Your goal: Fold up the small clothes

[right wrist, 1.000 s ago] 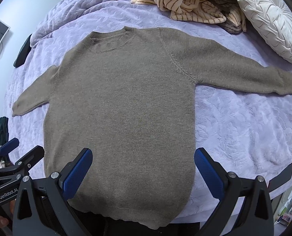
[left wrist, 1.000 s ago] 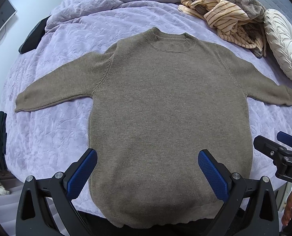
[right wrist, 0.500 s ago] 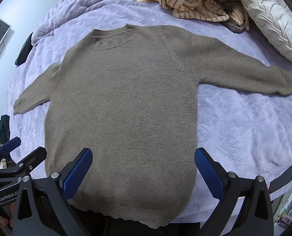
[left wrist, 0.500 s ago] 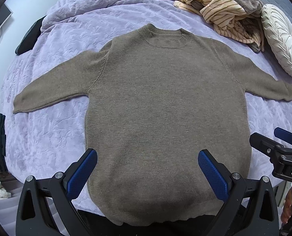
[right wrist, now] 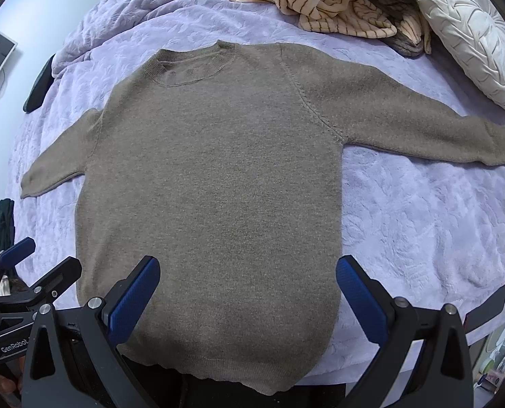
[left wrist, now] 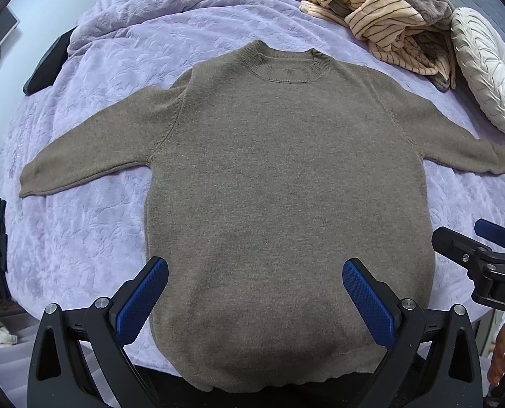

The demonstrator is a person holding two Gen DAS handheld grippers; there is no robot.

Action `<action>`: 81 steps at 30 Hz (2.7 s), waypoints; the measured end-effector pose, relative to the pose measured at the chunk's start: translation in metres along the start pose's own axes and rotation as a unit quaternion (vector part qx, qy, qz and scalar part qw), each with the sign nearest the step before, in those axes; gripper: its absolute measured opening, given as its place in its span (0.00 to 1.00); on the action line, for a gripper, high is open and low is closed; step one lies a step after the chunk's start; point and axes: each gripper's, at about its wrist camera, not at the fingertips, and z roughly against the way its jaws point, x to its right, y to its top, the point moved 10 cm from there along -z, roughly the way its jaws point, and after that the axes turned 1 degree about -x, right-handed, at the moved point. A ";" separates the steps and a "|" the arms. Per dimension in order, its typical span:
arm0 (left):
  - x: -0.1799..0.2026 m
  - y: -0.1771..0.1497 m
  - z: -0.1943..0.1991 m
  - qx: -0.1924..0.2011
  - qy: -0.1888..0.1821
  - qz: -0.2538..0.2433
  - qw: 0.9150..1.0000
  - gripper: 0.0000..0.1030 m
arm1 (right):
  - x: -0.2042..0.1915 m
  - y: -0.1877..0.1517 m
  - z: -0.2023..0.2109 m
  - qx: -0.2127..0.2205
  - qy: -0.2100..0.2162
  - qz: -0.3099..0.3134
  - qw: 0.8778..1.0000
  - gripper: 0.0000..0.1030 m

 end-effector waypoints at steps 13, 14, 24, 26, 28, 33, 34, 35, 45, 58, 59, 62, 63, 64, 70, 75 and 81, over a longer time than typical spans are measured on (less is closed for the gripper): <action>0.009 -0.006 -0.026 -0.014 -0.072 -0.027 0.997 1.00 | -0.004 -0.005 -0.014 -0.021 -0.026 -0.019 0.999 1.00; 0.008 -0.006 -0.028 -0.017 -0.080 -0.028 0.996 1.00 | -0.006 -0.005 -0.017 -0.024 -0.029 -0.023 0.999 1.00; -0.041 0.006 -0.047 -0.016 -0.142 -0.007 0.990 1.00 | -0.050 -0.002 -0.033 -0.031 -0.046 -0.038 0.998 1.00; -0.070 0.016 -0.051 -0.008 -0.152 0.028 0.988 1.00 | -0.065 0.000 -0.037 -0.031 -0.044 -0.033 0.998 1.00; -0.115 0.029 -0.060 0.004 -0.161 0.082 0.983 1.00 | -0.082 0.001 -0.040 -0.032 -0.042 -0.024 0.998 1.00; -0.244 0.052 -0.084 0.043 -0.148 0.208 0.966 1.00 | -0.138 -0.001 -0.055 -0.035 -0.024 0.018 0.999 1.00; -0.268 0.054 -0.089 0.051 -0.145 0.230 0.961 1.00 | -0.153 -0.001 -0.058 -0.035 -0.017 0.031 0.999 1.00; -0.295 0.056 -0.094 0.061 -0.142 0.256 0.954 1.00 | -0.165 -0.002 -0.061 -0.036 -0.011 0.041 0.998 1.00; -0.428 0.055 -0.148 0.108 -0.239 0.401 0.878 1.00 | -0.263 -0.016 -0.100 -0.071 0.021 0.127 0.989 1.00; -0.433 0.089 -0.131 0.162 -0.224 0.394 0.877 0.72 | -0.296 -0.022 -0.108 -0.082 0.026 0.143 0.986 1.00; -0.435 0.088 -0.135 0.155 -0.214 0.398 0.879 0.57 | -0.296 -0.022 -0.107 -0.082 0.028 0.144 0.986 1.00; -0.432 0.089 -0.147 0.145 -0.202 0.396 0.884 0.20 | -0.294 -0.020 -0.104 -0.077 0.037 0.146 0.986 1.00; -0.431 0.089 -0.148 0.145 -0.197 0.396 0.885 0.20 | -0.291 -0.020 -0.102 -0.075 0.040 0.146 0.986 1.00; -0.430 0.088 -0.147 0.146 -0.188 0.394 0.887 0.20 | -0.288 -0.019 -0.100 -0.073 0.044 0.145 0.986 1.00; -0.385 0.113 -0.086 0.199 -0.186 0.341 0.900 0.12 | -0.253 -0.016 -0.091 -0.072 0.071 0.130 0.986 1.00; -0.272 0.162 -0.024 0.243 -0.225 0.240 0.913 0.12 | -0.205 -0.002 -0.077 -0.062 0.083 0.104 0.989 1.00; -0.081 0.200 -0.008 0.224 -0.272 0.081 0.932 0.12 | -0.140 0.016 -0.062 -0.043 0.082 0.068 0.993 1.00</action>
